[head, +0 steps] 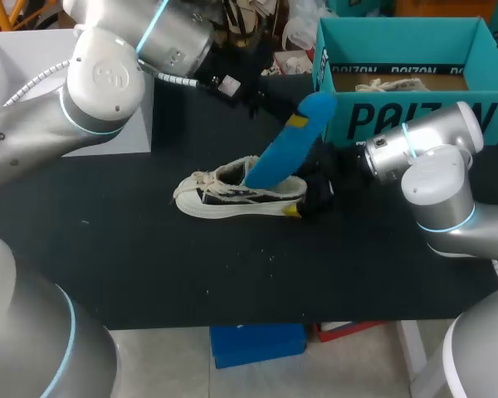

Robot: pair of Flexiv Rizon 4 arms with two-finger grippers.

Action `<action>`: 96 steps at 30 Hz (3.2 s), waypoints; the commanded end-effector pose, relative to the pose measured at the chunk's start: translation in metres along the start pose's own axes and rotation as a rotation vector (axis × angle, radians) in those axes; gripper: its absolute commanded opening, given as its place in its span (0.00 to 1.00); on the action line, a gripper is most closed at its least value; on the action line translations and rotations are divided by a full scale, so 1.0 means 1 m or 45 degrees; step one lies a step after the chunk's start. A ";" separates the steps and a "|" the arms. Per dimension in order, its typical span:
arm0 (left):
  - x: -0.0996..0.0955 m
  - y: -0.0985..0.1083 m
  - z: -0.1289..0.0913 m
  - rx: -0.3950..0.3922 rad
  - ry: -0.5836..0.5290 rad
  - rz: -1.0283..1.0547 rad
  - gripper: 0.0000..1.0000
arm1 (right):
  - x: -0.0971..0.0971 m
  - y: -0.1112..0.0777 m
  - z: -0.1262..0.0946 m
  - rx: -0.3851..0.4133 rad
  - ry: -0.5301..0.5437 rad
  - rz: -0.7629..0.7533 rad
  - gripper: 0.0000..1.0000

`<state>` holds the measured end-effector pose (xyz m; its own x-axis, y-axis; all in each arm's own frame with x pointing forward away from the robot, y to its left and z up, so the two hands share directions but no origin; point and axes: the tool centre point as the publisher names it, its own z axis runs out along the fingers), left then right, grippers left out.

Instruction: Take the shoe out of the shoebox, open the shoe tongue, remove and reinsert the insole, then place the shoe into the shoebox

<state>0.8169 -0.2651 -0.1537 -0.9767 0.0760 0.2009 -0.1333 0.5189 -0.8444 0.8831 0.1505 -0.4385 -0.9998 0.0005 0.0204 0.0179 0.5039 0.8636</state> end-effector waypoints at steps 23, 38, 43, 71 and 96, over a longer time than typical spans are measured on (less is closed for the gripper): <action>0.037 -0.031 -0.034 0.436 0.183 -0.168 0.00 | 0.000 -0.002 0.001 0.002 0.000 0.002 0.00; 0.081 -0.089 -0.078 0.537 0.237 -0.110 0.00 | 0.000 -0.002 0.001 0.002 0.000 0.002 0.00; 0.092 -0.107 -0.089 0.561 0.249 -0.078 0.00 | 0.000 -0.002 0.001 0.002 0.000 0.002 0.00; 0.113 -0.163 -0.114 0.536 0.251 0.122 0.00 | 0.001 -0.002 -0.003 0.029 0.000 -0.004 1.00; 0.113 -0.163 -0.114 0.536 0.251 0.122 0.00 | -0.014 0.052 -0.060 1.132 0.185 -0.150 1.00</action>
<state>0.7471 -0.2425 0.0640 -0.9421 0.2889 0.1701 -0.1422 0.1149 -0.9831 0.8964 0.1221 -0.3726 -0.9797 -0.1887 0.0681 -0.1273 0.8472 0.5159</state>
